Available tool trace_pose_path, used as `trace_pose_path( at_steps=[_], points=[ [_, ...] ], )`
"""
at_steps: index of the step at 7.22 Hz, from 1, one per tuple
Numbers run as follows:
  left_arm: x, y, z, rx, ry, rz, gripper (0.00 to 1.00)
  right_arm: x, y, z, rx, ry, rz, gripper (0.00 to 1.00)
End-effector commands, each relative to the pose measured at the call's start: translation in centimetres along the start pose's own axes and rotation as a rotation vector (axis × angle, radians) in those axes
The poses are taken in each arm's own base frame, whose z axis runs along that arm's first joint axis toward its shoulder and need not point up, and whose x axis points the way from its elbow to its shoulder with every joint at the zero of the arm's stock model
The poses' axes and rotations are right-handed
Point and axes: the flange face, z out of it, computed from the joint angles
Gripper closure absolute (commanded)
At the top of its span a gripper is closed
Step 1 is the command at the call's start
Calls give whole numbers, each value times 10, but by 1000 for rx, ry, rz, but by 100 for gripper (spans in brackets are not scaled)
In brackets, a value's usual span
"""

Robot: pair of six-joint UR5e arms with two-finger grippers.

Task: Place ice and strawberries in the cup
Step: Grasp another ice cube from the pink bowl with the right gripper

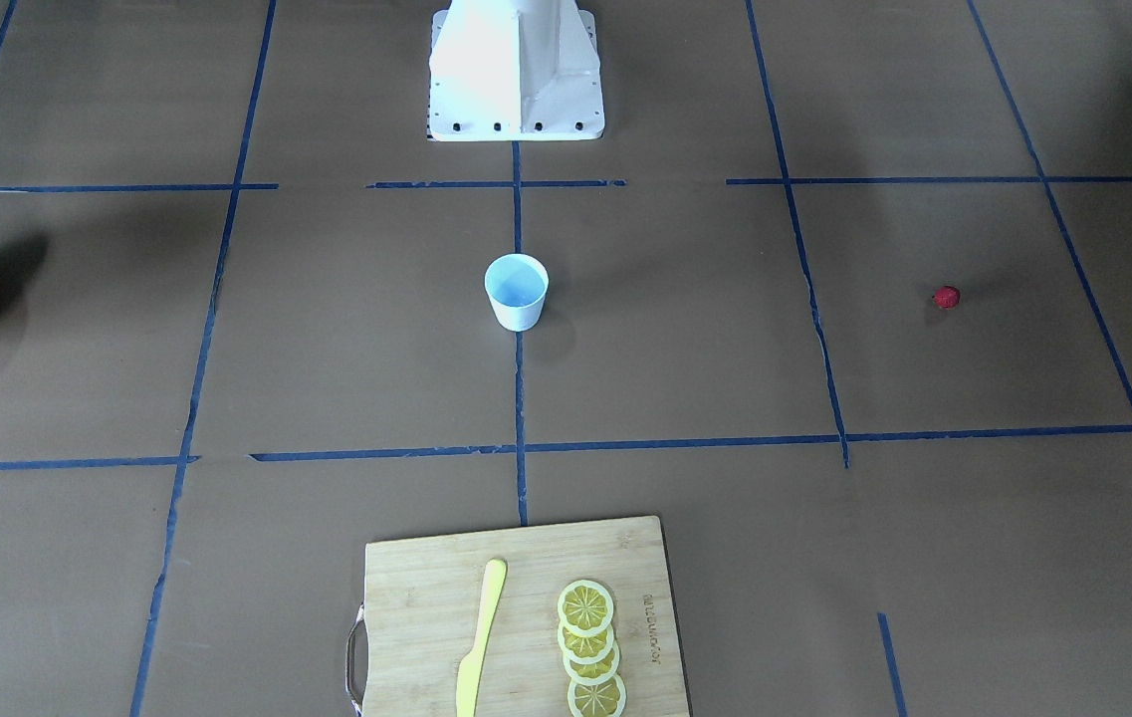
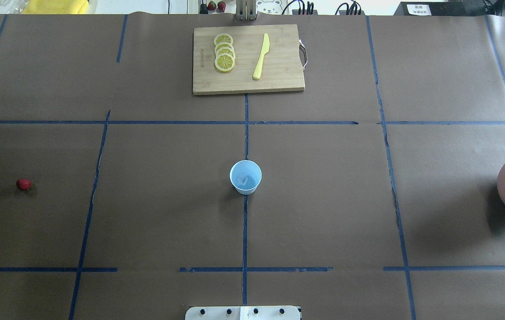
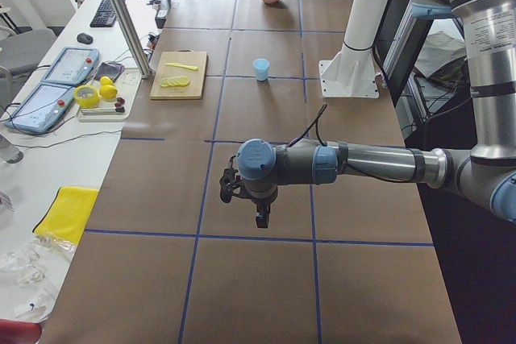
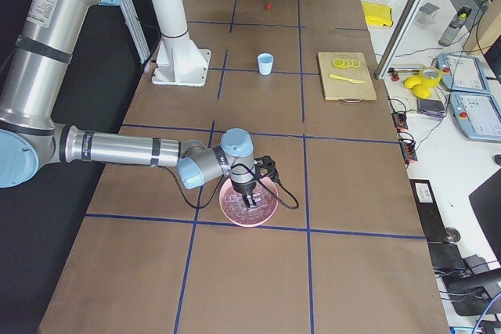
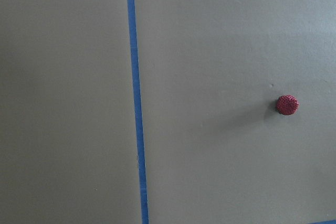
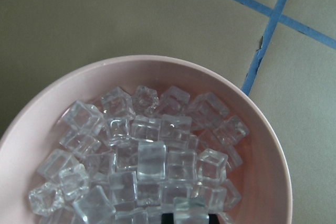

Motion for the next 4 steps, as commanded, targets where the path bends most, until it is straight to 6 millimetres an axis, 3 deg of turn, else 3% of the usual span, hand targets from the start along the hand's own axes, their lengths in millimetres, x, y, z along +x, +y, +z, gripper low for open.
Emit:
trace_pose_path(
  at_steps=[1,2,3,4],
  points=[
    [2,1,-1,2,0,3,0,-7,-5,-24,45,11,9,100],
    [2,1,-2,3,0,4,0,-10,-10,-28,56,4,26,100],
    [2,1,-2,3,0,4,0,-27,-25,-43,88,-19,125,100],
    [2,1,-2,3,0,4,0,-66,-39,-53,91,-80,214,100]
  ],
)
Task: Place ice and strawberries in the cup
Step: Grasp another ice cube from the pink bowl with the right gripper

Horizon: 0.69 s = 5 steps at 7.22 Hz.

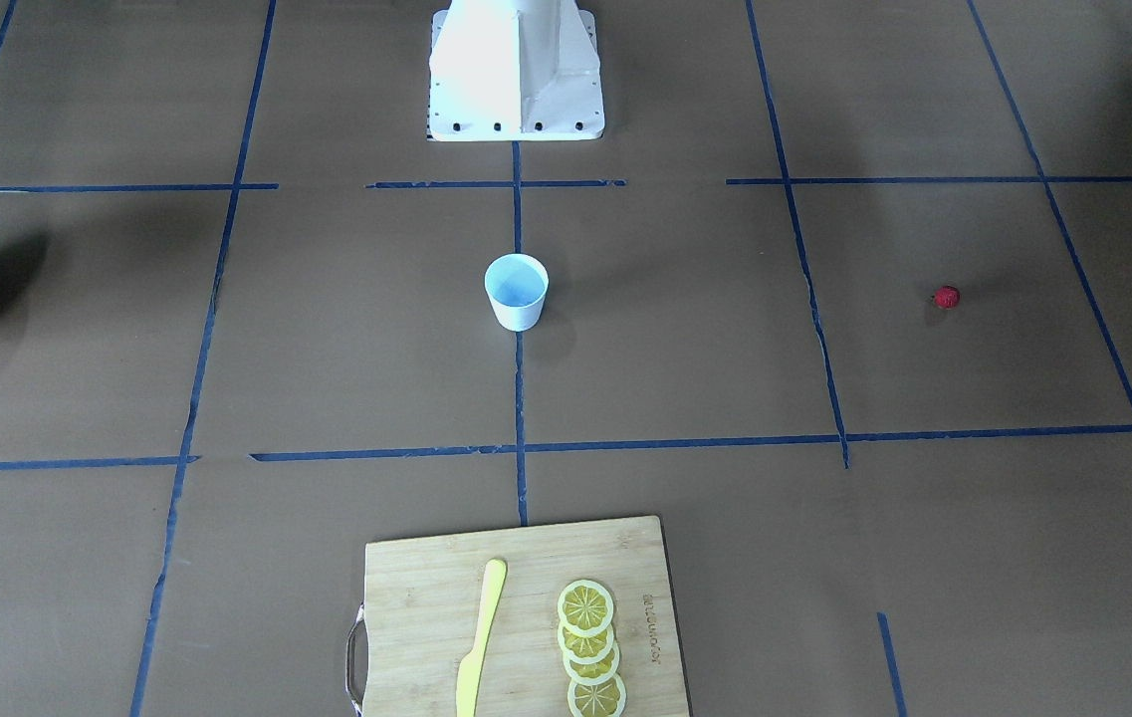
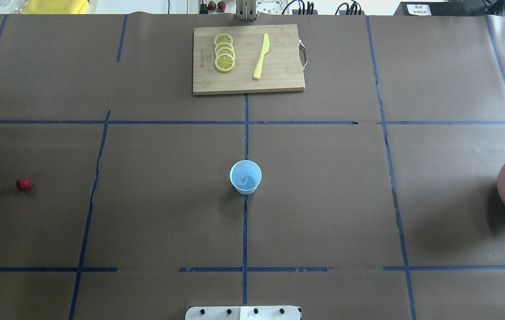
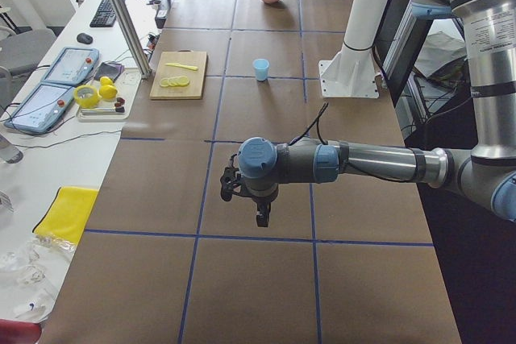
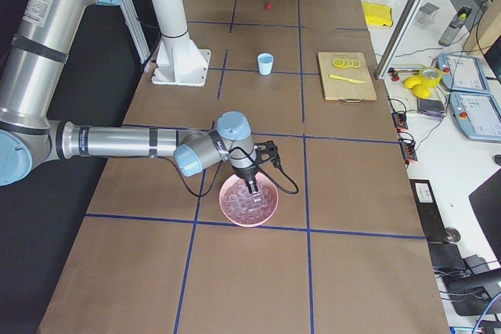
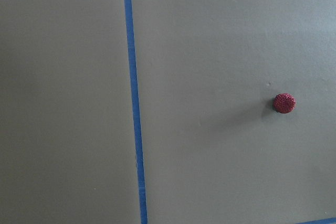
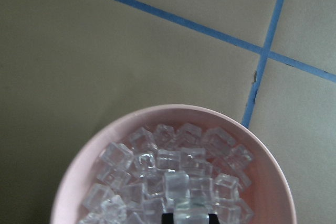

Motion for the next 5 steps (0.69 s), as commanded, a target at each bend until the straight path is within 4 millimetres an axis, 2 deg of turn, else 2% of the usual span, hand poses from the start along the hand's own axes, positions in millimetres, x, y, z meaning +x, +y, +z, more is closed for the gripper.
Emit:
trace_pose_path(
  at_steps=[1,2,3,4,5],
  points=[
    [0,0,0,0,0,0,0,-69,-22,-20,17,-94,161,100],
    [0,0,0,0,0,0,0,-115,-37,-29,11,-167,242,100],
    [0,0,0,0,0,0,0,-186,-55,-33,-18,-254,337,100],
    [0,0,0,0,0,0,0,-265,-85,-36,-48,-355,458,100],
    [0,0,0,0,0,0,0,-337,-99,-37,-86,-431,537,100]
  ],
)
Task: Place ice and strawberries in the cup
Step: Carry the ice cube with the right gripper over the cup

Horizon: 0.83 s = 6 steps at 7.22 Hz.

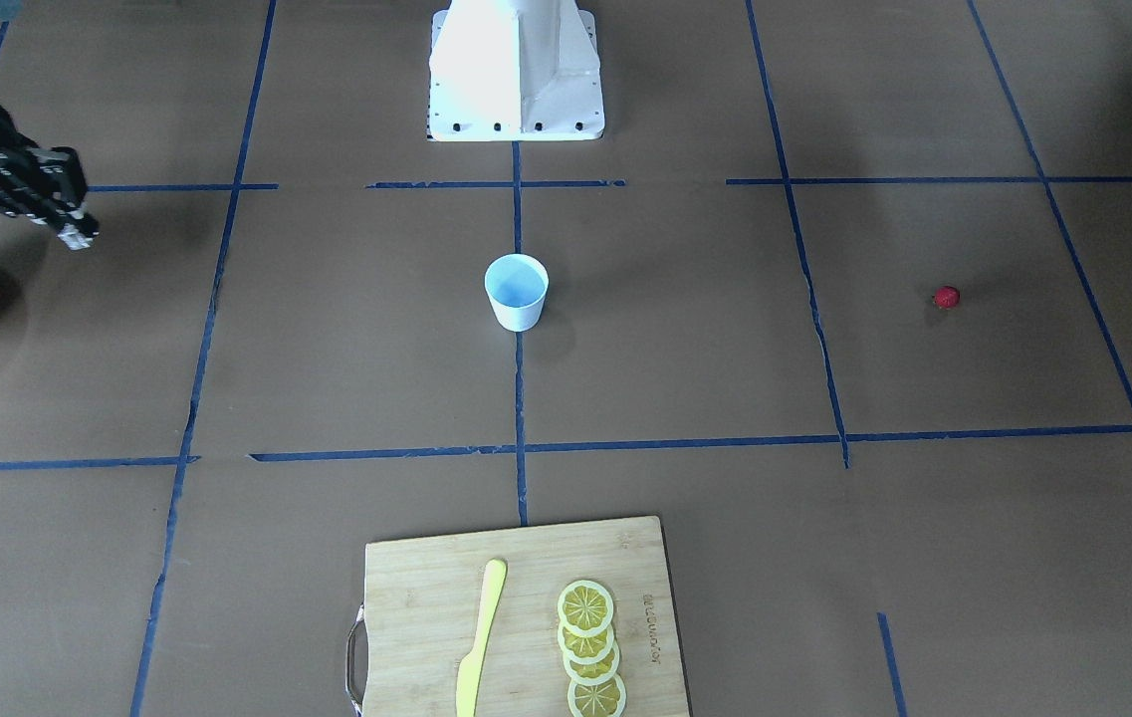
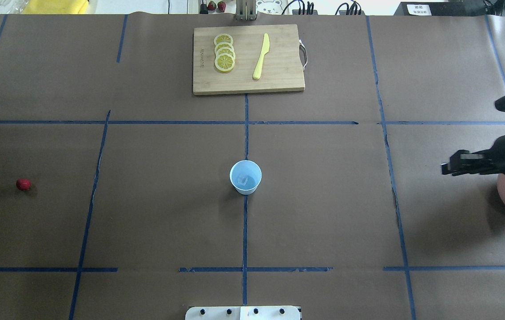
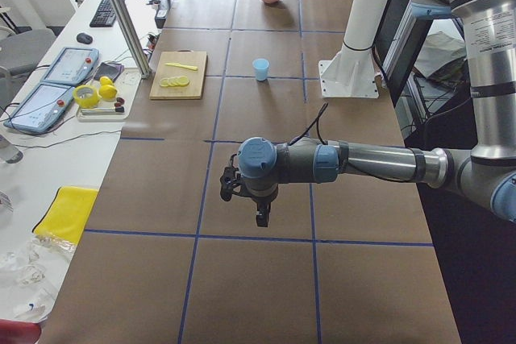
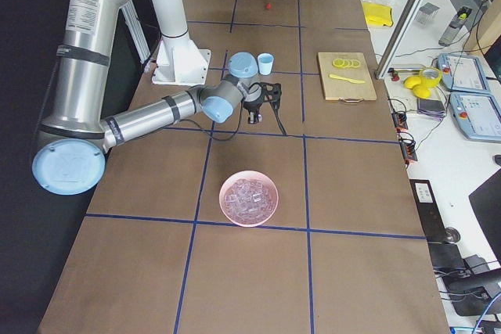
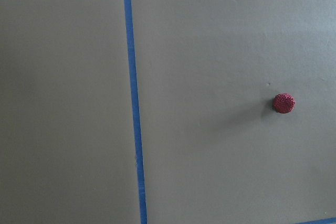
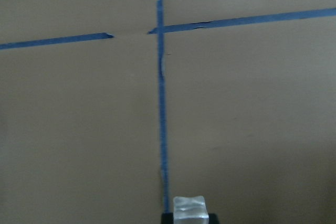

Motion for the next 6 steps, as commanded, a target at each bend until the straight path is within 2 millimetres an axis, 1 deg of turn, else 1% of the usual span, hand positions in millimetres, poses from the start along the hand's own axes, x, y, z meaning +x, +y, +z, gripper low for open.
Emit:
trace_pose_path(
  at_steps=[1,2,3,4,5,6],
  points=[
    [0,0,0,0,0,0,0,-161,30,44,-68,-129,234,100],
    [0,0,0,0,0,0,0,-231,30,59,-72,-119,295,100],
    [1,0,0,1,0,1,0,-301,33,90,-62,-113,376,100],
    [1,0,-1,2,0,2,0,-335,39,117,-24,-109,418,100],
    [2,-1,-1,3,0,4,0,-338,39,128,-13,-96,426,100],
    [2,-1,-1,3,0,4,0,-337,40,137,-16,-81,426,100]
  ],
)
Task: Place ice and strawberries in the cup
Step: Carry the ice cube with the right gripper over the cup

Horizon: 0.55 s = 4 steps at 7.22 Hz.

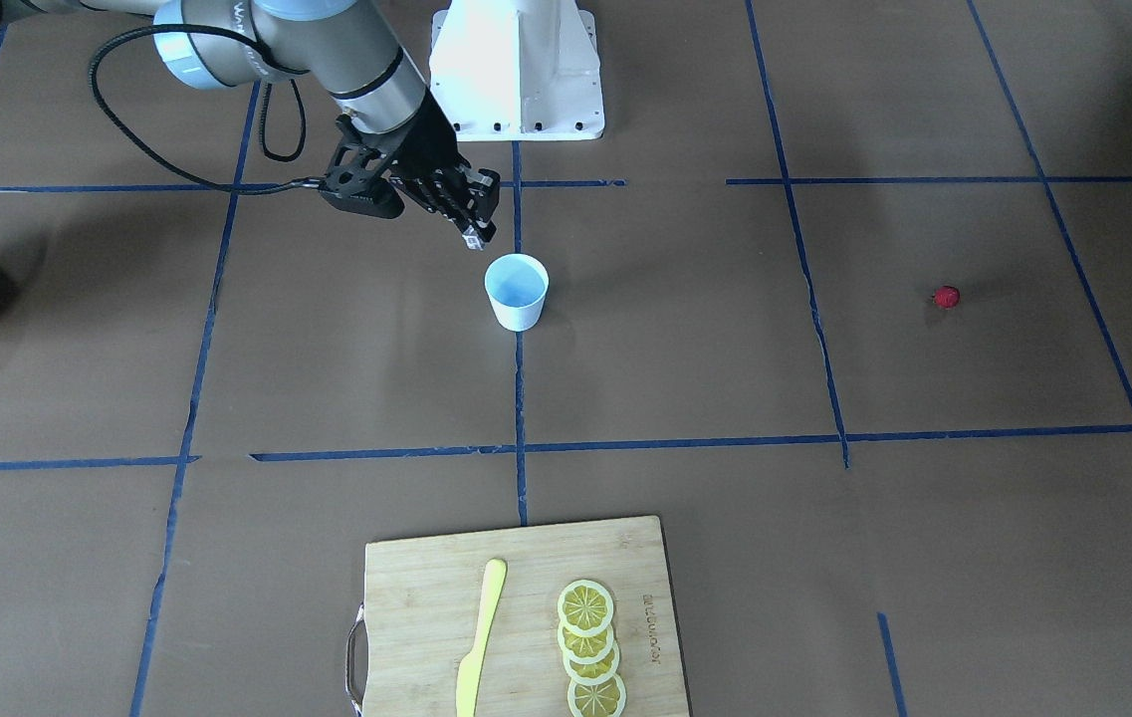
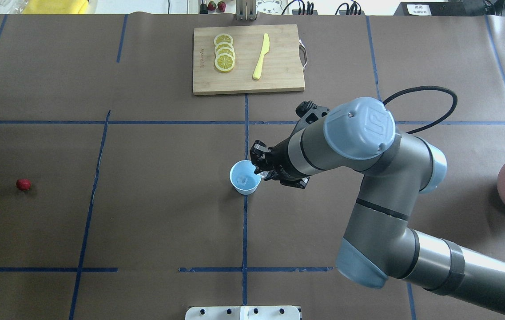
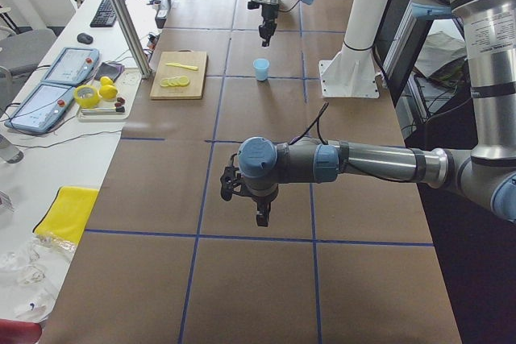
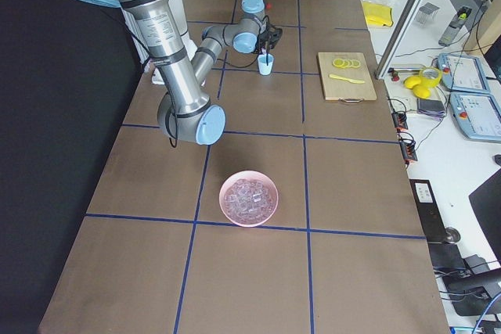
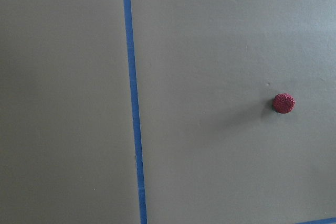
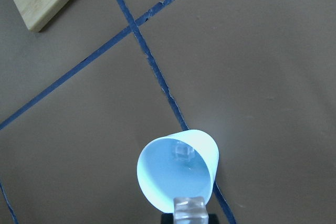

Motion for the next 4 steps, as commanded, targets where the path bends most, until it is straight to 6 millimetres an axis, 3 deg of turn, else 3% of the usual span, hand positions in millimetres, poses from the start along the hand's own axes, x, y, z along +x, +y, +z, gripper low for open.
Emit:
trace_pose_path(
  at_steps=[1,4],
  points=[
    [1,0,-1,1,0,2,0,-5,8,23,16,22,8,100],
    [2,-1,-1,4,6,4,0,-3,6,34,21,41,7,95]
  ],
)
